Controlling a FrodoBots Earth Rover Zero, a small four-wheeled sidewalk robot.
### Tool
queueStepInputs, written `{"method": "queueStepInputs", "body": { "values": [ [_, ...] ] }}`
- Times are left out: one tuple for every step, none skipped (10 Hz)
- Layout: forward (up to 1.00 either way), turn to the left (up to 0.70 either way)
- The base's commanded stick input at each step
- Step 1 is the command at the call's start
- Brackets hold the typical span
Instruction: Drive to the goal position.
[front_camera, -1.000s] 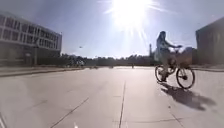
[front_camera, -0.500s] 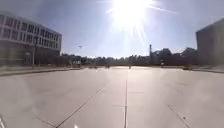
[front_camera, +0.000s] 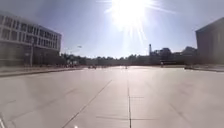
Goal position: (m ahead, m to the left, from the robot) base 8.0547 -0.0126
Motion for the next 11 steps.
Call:
{"method": "queueStepInputs", "body": {
  "values": [
    [0.7, 0.14],
    [0.7, 0.14],
    [0.7, 0.13],
    [0.7, 0.1],
    [0.7, 0.01],
    [0.7, 0.01],
    [0.7, 0.01],
    [0.7, 0.01],
    [0.7, 0.0],
    [0.7, 0.0],
    [0.7, 0.01]
  ]
}}
